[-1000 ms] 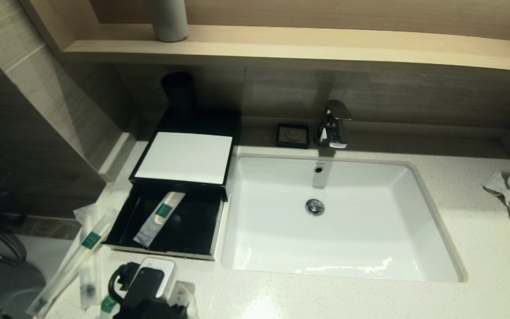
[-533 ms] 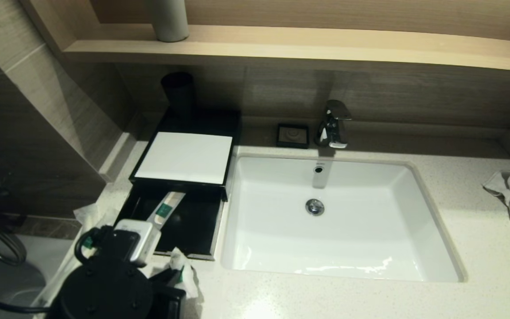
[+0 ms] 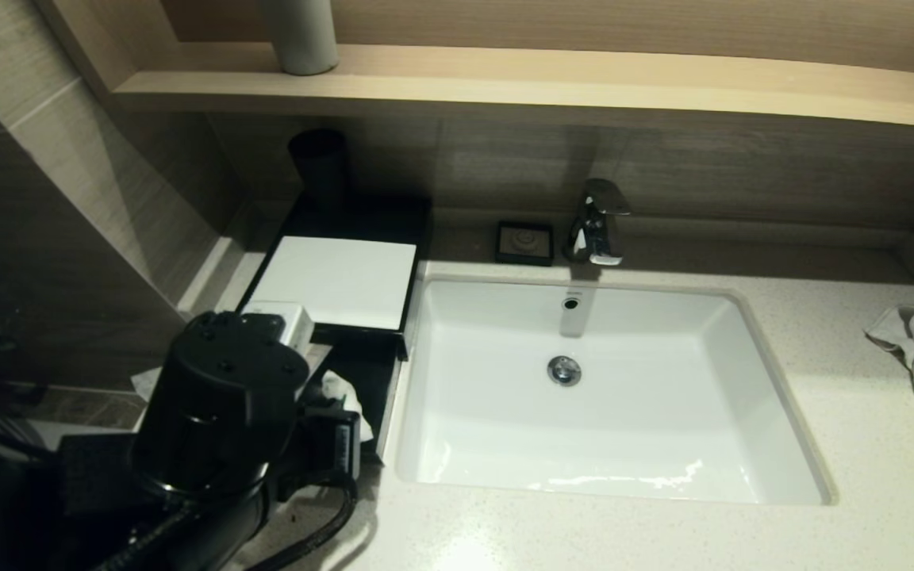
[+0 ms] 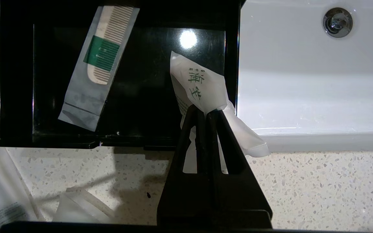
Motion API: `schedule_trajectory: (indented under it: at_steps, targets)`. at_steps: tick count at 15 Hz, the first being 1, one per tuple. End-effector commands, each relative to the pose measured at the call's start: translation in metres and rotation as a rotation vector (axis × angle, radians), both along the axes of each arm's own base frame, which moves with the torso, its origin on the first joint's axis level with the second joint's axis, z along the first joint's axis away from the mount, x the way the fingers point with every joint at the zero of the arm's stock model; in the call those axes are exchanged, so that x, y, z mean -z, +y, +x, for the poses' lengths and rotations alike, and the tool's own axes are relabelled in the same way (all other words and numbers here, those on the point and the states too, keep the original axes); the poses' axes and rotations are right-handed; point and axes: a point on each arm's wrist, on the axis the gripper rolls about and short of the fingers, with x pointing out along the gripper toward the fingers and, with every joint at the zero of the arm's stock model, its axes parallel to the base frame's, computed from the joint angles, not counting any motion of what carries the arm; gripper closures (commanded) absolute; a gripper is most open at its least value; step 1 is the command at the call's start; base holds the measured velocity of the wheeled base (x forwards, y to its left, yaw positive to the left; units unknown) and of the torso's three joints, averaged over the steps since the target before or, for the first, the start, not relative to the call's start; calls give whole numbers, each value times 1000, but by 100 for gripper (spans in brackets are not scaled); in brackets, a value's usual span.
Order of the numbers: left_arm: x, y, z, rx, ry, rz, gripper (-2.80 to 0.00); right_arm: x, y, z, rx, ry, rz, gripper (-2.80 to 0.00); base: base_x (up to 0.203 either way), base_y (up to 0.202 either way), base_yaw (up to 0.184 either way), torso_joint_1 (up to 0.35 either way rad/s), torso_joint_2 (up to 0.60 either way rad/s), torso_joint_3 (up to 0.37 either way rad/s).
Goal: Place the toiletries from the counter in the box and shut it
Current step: Place the bathroom toiletry into the drawer
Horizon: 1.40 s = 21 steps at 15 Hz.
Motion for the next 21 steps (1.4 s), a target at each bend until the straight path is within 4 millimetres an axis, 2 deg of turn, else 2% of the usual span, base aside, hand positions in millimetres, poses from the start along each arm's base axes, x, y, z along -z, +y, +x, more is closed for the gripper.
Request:
schedule_trajectory:
  at_steps: [1, 4, 13, 21]
  targets:
    - [12, -8, 12, -18, 32, 38, 0, 0, 0, 0, 0, 0, -1, 0, 0, 0, 0, 0, 0, 0]
    - [19, -9, 21, -44, 48, 56, 0, 0, 0, 0, 0, 1, -1, 0, 0, 0, 0, 0, 0, 0]
    - [20, -10, 41, -96, 48, 54, 0, 0, 0, 0, 0, 0, -1, 0, 0, 0, 0, 0, 0, 0]
    - [20, -14, 48, -101, 51, 56, 0, 0, 0, 0, 0, 0, -1, 0, 0, 0, 0, 0, 0, 0]
